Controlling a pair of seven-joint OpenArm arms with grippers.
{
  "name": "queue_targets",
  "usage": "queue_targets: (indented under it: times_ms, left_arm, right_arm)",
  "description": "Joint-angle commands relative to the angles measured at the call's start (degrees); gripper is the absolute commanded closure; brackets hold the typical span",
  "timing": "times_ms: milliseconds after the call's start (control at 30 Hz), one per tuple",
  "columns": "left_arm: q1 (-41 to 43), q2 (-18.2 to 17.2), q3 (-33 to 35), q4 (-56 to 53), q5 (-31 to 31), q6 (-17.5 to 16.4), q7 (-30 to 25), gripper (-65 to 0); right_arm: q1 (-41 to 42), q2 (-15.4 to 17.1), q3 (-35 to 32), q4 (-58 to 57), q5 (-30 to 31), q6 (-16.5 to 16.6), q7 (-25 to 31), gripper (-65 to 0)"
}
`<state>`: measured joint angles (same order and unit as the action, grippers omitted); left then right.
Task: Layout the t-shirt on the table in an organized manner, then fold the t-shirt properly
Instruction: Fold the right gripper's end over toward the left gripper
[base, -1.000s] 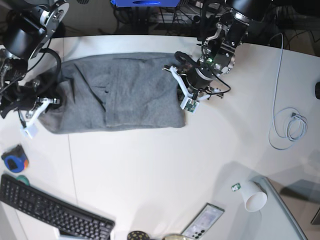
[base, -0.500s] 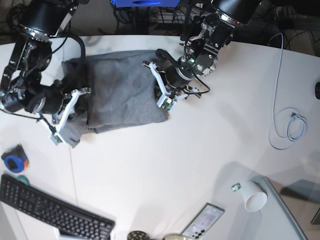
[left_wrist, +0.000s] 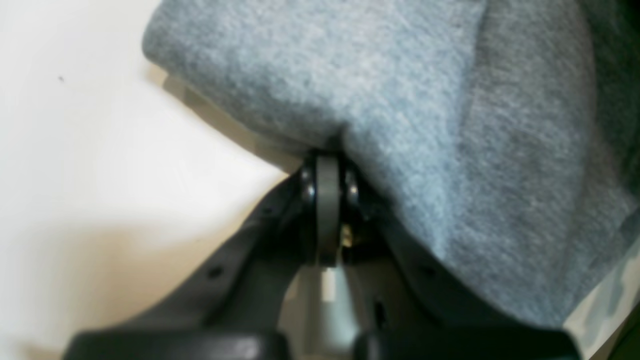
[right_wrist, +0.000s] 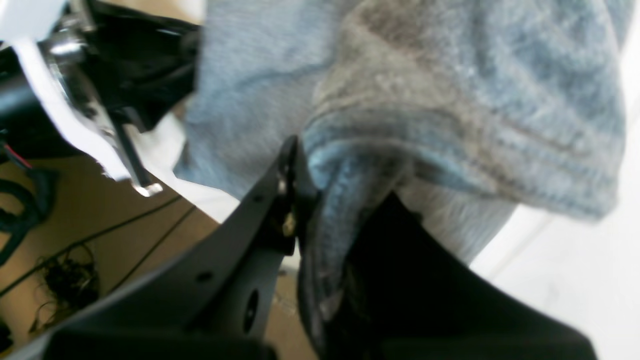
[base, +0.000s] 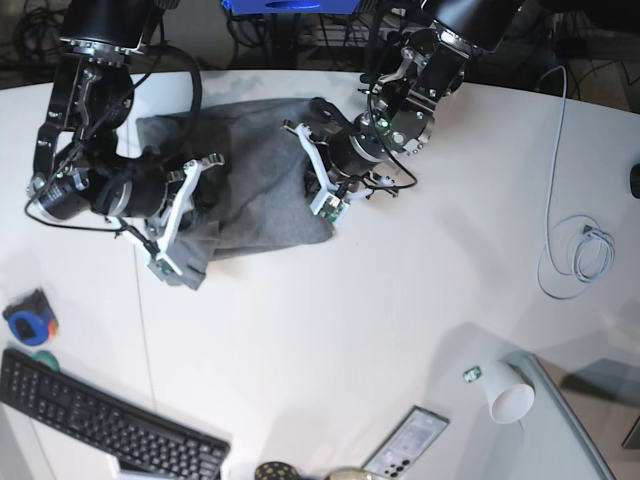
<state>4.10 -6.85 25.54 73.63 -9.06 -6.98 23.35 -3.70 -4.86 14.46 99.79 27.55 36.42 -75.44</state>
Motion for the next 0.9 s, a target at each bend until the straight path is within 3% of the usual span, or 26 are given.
queue_targets:
  times_ms: [0,100,500,633,667,767,867]
  left_arm:
    - [-0.27,0.13,0.0,0.53,0.05,-0.01,0.51,0.0]
    - [-0.27,0.04,0.0,0.7,0.05,-0.01,0.51,0.0]
    - [-0.36,-0.22,0.0,0.35,0.31,-0.01,0.51,0.0]
    - [-0.45,-0.22,-0.09,0.35,0.14,-0.01,0.51,0.0]
    - [-0.45,-0.22,-0.09,0.35,0.14,-0.01,0.51,0.0]
    - [-0.45,-0.22,-0.09,0.44,0.14,-0.01,0.51,0.0]
    - [-0.45,-0.31,-0.09,0.44,0.31,-0.01,0.51,0.0]
  right_arm:
    - [0.76,0.25,-1.14,0.92,0.98,-0.95,1.29,-0.8]
    - [0.58,0.86,-3.43,0.74,0.98,-2.62,1.9,-0.8]
    - [2.08,3.41,-6.68,-8.93,0.89,-2.8,5.07,-0.8]
    - [1.81,3.5,-11.43,-8.93,0.89,-2.89,5.07,-0.8]
    - [1.81,3.5,-12.22,-9.02,0.89,-3.33,5.07,-0.8]
    - [1.81,3.5,-14.85,-9.02,0.89,-9.74,5.42,-0.8]
    - [2.08,3.59,-16.0,-9.02,0.89,-11.59,5.51,-0.8]
